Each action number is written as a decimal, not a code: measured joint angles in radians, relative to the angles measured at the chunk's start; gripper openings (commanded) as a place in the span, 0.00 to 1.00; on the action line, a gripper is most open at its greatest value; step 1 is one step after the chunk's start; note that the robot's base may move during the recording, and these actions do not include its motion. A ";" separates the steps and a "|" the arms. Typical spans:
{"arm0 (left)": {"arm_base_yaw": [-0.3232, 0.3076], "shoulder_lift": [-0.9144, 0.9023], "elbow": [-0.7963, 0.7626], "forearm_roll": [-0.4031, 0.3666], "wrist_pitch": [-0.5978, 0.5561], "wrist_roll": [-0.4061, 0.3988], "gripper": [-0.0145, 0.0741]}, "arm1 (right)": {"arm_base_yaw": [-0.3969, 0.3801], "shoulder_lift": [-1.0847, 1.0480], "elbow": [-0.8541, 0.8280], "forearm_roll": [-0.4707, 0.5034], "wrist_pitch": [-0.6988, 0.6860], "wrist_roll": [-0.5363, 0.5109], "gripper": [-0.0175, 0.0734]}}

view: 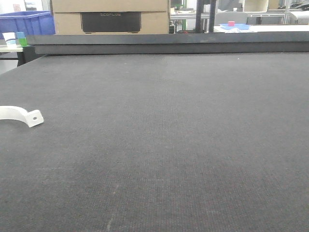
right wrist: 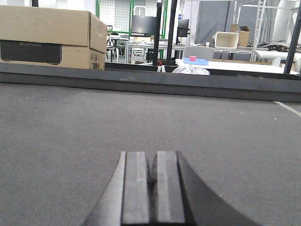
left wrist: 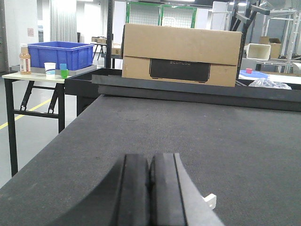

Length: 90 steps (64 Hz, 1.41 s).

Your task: Grab PVC pipe and place in blue bin

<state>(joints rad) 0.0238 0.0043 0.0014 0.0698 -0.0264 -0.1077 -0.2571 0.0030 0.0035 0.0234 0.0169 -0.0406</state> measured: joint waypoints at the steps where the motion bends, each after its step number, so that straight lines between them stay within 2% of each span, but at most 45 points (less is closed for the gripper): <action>1: 0.000 0.000 0.000 0.000 0.000 0.000 0.04 | 0.000 0.000 0.000 0.000 0.000 0.000 0.01; 68: 0.000 0.000 0.000 0.000 0.000 0.000 0.04 | 0.000 0.000 0.000 -0.007 -0.004 0.000 0.01; 83: 0.000 -0.002 -0.001 0.000 0.000 0.000 0.04 | 0.000 0.000 0.000 -0.015 -0.199 0.000 0.01; 90: 0.000 -0.002 -0.065 0.000 0.026 0.000 0.04 | 0.000 0.000 -0.028 -0.015 -0.182 0.000 0.01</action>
<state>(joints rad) 0.0238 0.0026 -0.0634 0.0698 0.0000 -0.1077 -0.2571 0.0030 -0.0247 0.0084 -0.1651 -0.0406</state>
